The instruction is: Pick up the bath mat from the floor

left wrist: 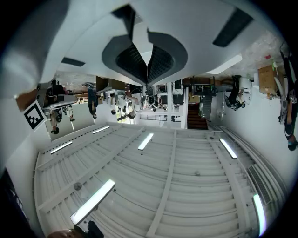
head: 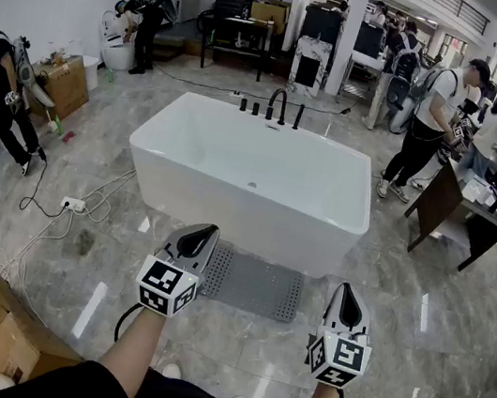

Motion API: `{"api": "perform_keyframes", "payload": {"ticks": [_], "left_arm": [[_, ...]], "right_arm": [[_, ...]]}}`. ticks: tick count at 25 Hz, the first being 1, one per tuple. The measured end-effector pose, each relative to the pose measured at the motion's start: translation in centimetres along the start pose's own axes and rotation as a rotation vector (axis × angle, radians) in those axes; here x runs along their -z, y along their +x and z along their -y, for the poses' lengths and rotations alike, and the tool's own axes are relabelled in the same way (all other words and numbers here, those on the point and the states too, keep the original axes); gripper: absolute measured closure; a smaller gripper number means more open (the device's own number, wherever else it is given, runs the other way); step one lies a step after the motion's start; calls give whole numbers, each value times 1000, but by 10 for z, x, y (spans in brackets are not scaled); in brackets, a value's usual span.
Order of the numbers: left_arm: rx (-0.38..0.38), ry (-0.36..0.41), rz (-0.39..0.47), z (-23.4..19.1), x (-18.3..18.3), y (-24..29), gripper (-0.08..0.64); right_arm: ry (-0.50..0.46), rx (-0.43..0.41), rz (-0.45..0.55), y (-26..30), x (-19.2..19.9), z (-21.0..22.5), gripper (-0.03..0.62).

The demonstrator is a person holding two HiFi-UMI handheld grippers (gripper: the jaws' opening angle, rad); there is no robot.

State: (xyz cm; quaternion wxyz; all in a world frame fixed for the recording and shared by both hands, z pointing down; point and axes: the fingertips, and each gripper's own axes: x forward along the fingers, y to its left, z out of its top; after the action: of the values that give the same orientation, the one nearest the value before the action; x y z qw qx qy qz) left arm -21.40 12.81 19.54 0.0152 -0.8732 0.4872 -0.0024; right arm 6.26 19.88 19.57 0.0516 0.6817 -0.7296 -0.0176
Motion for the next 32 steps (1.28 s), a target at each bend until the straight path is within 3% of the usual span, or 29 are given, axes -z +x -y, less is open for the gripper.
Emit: {"api": "perform_keyframes", "payload": {"ticks": [19,32], "left_arm": [[2,-5,-8,-1,9,-8,551],[-11,23,-57,60,17,3,551]], "right_arm": [[10,-12,19,-4,7,-9,572],[50,-63,6,-27,37,45,571]]}}
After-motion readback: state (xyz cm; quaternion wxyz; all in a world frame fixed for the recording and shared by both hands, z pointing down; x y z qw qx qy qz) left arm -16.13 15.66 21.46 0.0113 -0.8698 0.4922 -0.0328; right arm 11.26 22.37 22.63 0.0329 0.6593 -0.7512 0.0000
